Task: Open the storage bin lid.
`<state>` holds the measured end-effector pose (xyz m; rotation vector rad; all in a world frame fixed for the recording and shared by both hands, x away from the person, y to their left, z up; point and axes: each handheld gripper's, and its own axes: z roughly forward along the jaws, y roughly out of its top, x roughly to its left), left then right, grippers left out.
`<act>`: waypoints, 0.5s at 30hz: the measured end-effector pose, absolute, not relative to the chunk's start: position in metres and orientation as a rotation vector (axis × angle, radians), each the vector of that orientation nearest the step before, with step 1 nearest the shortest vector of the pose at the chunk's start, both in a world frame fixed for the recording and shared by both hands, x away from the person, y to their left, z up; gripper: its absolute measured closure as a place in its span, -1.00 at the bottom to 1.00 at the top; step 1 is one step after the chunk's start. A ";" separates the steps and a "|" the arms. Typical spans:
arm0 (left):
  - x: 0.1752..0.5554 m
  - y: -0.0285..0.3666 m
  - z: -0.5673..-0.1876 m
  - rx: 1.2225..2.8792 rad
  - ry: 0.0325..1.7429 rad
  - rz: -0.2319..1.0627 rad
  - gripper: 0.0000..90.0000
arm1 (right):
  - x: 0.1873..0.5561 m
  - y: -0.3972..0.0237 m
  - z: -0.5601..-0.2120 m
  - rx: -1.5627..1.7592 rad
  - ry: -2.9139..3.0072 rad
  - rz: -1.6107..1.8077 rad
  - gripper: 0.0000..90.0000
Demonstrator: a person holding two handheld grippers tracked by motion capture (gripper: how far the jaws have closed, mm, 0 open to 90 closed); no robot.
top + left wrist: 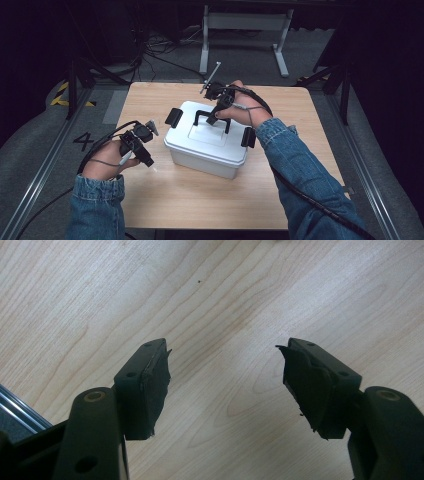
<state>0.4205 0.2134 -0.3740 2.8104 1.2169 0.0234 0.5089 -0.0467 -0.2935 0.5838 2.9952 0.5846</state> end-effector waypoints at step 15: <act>0.418 0.214 -0.373 2.813 1.204 0.041 -0.19 | 0.497 -0.038 -0.288 0.444 3.025 0.537 0.85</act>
